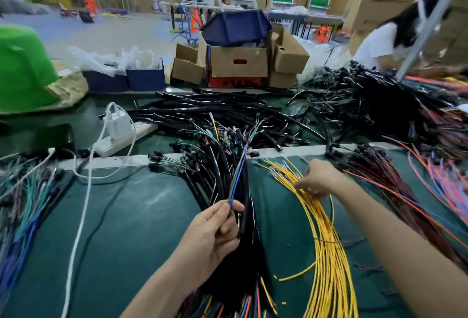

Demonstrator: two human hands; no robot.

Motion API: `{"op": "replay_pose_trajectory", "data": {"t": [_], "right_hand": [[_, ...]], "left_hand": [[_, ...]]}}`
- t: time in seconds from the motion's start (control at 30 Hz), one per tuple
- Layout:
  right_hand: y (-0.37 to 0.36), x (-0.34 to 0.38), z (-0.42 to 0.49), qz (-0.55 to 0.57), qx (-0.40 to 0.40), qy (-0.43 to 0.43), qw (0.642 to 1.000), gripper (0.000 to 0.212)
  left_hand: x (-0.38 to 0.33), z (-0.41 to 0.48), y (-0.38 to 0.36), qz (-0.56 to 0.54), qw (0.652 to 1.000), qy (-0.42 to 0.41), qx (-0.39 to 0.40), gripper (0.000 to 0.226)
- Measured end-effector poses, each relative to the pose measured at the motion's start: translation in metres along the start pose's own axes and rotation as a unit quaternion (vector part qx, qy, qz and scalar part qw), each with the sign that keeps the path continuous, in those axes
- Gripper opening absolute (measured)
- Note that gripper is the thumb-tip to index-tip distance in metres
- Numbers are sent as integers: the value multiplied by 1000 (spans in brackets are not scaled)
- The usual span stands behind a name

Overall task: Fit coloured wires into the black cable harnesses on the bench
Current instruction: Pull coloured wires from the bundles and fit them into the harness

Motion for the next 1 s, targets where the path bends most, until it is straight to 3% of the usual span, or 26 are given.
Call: {"op": "replay_pose_trajectory", "data": {"t": [0.1, 0.2, 0.3, 0.43, 0.57, 0.7, 0.77, 0.9, 1.0], "right_hand": [[27, -29, 1, -41, -112, -38, 992, 37], [14, -53, 2, -99, -42, -93, 990, 25], [-1, -62, 10, -13, 26, -97, 995, 18], [12, -53, 12, 184, 30, -52, 981, 26], [63, -15, -5, 413, 13, 22, 910, 22], [118, 29, -41, 461, -21, 123, 879, 16], [135, 46, -60, 504, -31, 158, 849, 18], [167, 70, -104, 558, -129, 281, 770, 21], [147, 83, -113, 617, -83, 290, 727, 23]], "left_hand": [[5, 1, 2, -43, 999, 10, 17, 19], [9, 3, 3, -49, 998, 12, 22, 20], [12, 3, 4, -44, 998, 21, 32, 20], [11, 2, 5, -69, 996, 35, 42, 15], [10, 2, 4, -55, 998, 27, 34, 15], [11, 2, 2, -57, 997, 41, 38, 15], [11, 1, 3, -51, 997, 44, 37, 15], [12, 0, 0, -40, 997, 49, 48, 15], [12, -1, -1, -40, 996, 55, 50, 17]]}}
Point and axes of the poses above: each hand's wrist, its own z-axis towards the middle knuckle, its own y-axis out of the back of the hand, x = y × z, the point moved 10 cm from there along z, towards the middle knuckle, and after that the axes turned 7 degrees about -y, right-handed, at the moved point
